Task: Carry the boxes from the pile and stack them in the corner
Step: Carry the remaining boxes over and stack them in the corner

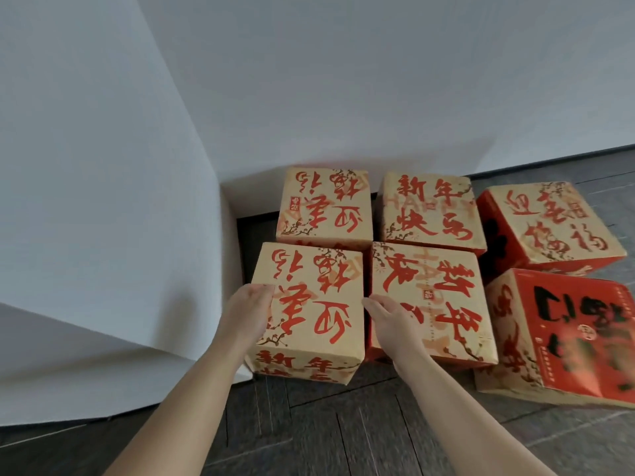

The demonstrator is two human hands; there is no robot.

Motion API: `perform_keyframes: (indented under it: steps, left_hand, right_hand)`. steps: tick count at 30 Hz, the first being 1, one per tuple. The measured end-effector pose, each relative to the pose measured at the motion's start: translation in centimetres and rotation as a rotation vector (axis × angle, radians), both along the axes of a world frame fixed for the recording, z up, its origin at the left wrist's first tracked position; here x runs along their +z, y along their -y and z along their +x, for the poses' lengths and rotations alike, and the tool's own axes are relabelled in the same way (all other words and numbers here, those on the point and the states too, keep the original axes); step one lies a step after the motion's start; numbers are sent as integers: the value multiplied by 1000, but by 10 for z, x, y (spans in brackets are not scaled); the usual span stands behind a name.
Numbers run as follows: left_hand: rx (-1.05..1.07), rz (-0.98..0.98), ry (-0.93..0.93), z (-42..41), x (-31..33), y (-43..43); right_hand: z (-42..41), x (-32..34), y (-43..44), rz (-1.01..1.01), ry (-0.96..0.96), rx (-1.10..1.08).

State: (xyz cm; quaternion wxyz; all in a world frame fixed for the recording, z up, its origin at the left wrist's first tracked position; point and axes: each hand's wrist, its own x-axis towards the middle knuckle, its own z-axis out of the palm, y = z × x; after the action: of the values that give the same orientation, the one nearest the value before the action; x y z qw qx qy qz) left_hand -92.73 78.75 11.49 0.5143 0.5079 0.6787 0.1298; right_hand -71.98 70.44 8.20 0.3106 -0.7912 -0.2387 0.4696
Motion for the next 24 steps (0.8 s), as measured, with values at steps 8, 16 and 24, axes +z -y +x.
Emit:
perform_keyframes:
  steps: [8, 16, 24]
  left_hand:
    - [20, 69, -169, -9, -139, -48]
    - [84, 39, -197, -7, -148, -53]
    - [48, 72, -136, 0, 38, -37]
  right_hand:
    - [0, -137, -43, 6, 20, -71]
    - [-1, -155, -41, -32, -59, -98]
    - [31, 24, -12, -19, -59, -167]
